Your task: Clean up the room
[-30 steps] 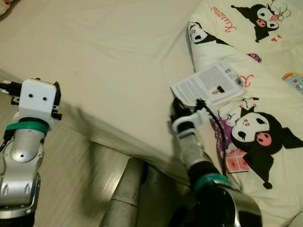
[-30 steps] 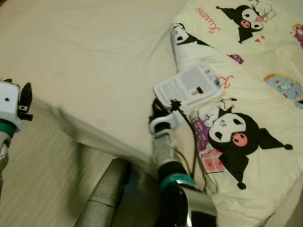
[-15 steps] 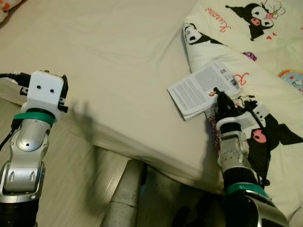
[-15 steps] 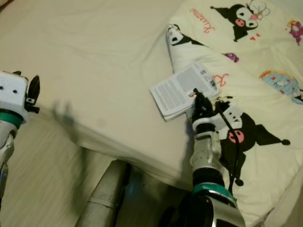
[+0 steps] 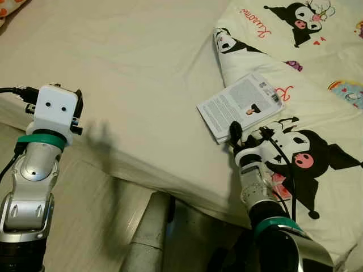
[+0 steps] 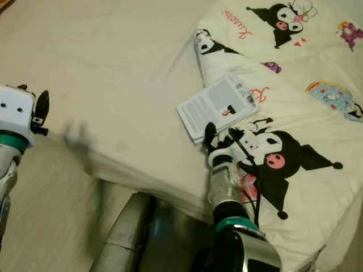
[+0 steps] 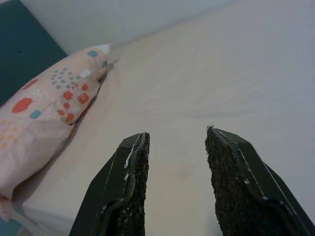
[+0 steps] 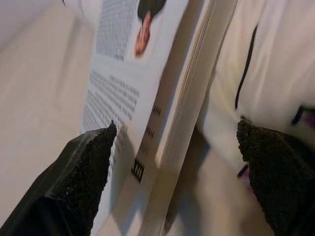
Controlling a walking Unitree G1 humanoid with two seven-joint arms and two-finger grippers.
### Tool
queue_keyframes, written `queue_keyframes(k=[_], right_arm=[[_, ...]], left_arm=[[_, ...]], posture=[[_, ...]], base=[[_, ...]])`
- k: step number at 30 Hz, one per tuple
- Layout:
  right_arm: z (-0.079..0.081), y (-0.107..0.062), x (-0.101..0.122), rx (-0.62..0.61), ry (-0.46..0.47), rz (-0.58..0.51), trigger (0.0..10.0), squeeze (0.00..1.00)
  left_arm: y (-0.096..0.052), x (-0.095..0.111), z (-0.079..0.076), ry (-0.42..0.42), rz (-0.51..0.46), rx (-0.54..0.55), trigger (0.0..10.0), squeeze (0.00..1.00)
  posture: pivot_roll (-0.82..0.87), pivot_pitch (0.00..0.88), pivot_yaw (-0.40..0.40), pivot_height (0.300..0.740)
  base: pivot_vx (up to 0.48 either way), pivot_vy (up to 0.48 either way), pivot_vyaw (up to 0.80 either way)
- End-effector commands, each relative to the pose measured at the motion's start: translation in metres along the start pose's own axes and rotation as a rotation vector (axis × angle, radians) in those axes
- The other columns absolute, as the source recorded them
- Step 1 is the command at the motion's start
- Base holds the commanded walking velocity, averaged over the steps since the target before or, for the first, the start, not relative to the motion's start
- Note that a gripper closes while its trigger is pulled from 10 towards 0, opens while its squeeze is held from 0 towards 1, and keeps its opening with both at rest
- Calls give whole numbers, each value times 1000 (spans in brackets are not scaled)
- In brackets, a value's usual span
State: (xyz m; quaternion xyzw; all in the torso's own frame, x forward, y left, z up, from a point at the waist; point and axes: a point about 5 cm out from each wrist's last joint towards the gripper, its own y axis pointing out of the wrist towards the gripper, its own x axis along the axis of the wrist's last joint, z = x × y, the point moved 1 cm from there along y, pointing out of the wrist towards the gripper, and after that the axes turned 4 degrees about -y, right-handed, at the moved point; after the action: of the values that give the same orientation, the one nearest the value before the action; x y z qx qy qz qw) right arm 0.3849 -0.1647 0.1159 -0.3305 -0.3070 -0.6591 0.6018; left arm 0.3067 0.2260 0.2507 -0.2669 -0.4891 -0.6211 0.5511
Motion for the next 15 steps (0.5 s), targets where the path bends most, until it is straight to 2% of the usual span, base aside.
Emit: queue_keyframes(k=[1, 7, 9, 13, 15], right_arm=[[-4, -9, -26, -12, 15, 111, 10000, 0], [7, -11, -40, -11, 97, 147, 10000, 0], [17, -12, -49, -22, 152, 180, 10000, 0], [23, -12, -53, -24, 168, 195, 10000, 0], [32, -12, -56, -25, 198, 201, 10000, 0]], left_arm=[[-1, -5, 4, 12, 12, 5, 10000, 0], [4, -3, 5, 14, 1, 10, 10000, 0], [6, -1, 4, 13, -6, 7, 10000, 0], [6, -1, 3, 12, -8, 5, 10000, 0], [4, 0, 2, 13, -10, 5, 10000, 0]], posture=[[382, 259, 18, 595], [386, 254, 26, 595], [392, 257, 25, 595], [395, 261, 25, 595], [428, 271, 22, 595]], base=[[0, 0, 0], [0, 0, 0], [0, 0, 0], [0, 0, 0], [0, 0, 0]])
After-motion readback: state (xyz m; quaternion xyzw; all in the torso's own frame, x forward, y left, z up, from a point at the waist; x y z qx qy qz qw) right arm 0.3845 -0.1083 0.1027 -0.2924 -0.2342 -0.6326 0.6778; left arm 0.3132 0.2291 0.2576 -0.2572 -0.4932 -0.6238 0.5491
